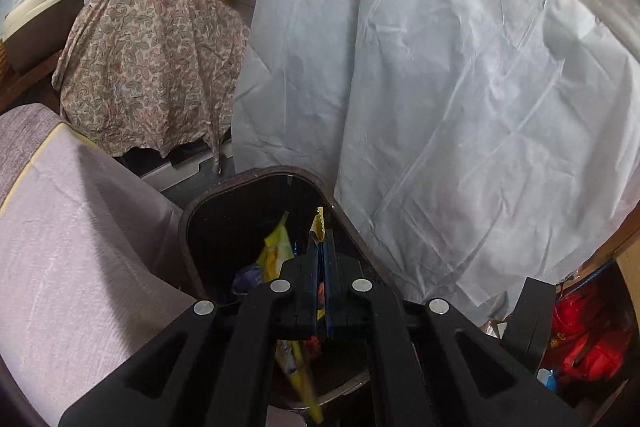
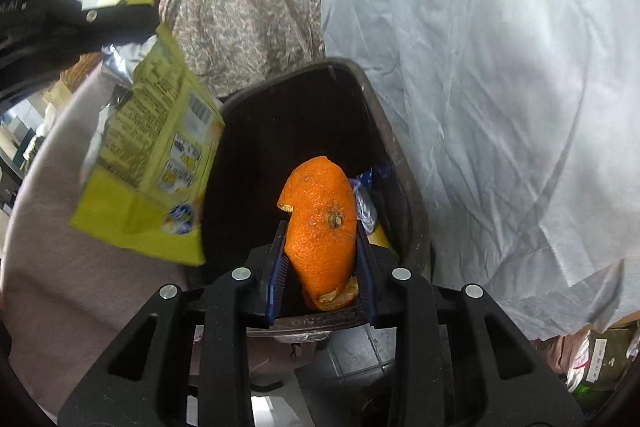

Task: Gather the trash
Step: 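Carry the chip bag and orange over the bin and open both grippers, then grasp the white tissue with left gripper while right grasps green vegetable scraps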

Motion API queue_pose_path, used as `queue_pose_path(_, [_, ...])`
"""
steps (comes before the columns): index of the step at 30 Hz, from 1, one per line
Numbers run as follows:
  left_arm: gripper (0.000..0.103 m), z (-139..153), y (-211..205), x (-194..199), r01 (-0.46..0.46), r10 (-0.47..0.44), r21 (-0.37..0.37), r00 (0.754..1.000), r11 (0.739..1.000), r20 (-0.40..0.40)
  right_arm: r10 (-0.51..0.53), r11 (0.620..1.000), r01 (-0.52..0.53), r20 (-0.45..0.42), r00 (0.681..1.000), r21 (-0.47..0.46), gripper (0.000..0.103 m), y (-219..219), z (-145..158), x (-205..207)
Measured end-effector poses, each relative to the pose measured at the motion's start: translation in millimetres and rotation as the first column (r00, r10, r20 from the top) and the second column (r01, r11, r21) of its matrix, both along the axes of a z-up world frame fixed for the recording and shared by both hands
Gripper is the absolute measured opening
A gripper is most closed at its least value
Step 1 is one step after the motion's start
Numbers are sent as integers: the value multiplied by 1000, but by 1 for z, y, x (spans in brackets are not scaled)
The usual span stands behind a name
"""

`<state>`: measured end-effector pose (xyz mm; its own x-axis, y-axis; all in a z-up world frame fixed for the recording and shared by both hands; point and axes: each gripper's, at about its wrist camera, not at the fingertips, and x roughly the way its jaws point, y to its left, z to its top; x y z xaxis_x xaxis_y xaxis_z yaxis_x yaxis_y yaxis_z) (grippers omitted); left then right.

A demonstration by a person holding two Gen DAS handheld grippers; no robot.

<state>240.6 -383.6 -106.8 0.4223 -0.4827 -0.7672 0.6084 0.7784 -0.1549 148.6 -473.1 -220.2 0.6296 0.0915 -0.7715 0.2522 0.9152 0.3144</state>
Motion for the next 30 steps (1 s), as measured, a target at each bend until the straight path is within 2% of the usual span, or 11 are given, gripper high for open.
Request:
queue_pose_path(9, [3, -9, -8, -2, 10, -11, 32, 1000, 999, 20, 19, 1000, -20, -23, 1000, -3, 32, 6, -18, 14])
queue_pose_path(11, [7, -11, -10, -2, 17, -18, 41, 1000, 999, 20, 14, 1000, -14, -24, 1000, -10, 35, 6, -20, 16])
queue_pose_path(12, [10, -11, -11, -2, 18, -19, 43, 1000, 999, 22, 12, 1000, -12, -22, 1000, -9, 37, 6, -20, 16])
queue_pose_path(13, [21, -11, -11, -3, 18, -19, 43, 1000, 999, 24, 7, 1000, -7, -20, 1000, -8, 45, 6, -20, 16])
queue_pose_path(14, [39, -10, -11, -3, 13, -14, 42, 999, 999, 31, 2, 1000, -2, -18, 1000, -11, 55, 6, -20, 17])
queue_pose_path(16, [57, -7, -8, -4, 3, -4, 28, 999, 1000, 44, -7, 1000, 7, -5, 1000, -20, 61, 7, -16, 13])
queue_pose_path(21, [65, 2, -2, -5, -10, 11, -7, 999, 1000, 48, -9, 999, 9, 10, 1000, -42, 64, 8, -7, 4])
queue_pose_path(26, [73, 19, 7, -15, 7, -5, -20, 996, 1000, 93, -25, 997, 27, 29, 999, -71, 68, 11, 8, -7])
queue_pose_path(27, [73, 21, 10, -17, 14, -12, -17, 994, 1000, 106, -28, 997, 30, 35, 999, -72, 69, 11, 11, -9])
queue_pose_path(29, [79, 30, 19, -24, 25, -24, -12, 991, 1000, 133, -37, 996, 41, 52, 998, -81, 78, 13, 19, -14])
queue_pose_path(30, [81, 35, 27, -28, 29, -27, -12, 989, 1000, 144, -39, 995, 44, 60, 997, -85, 79, 14, 23, -17])
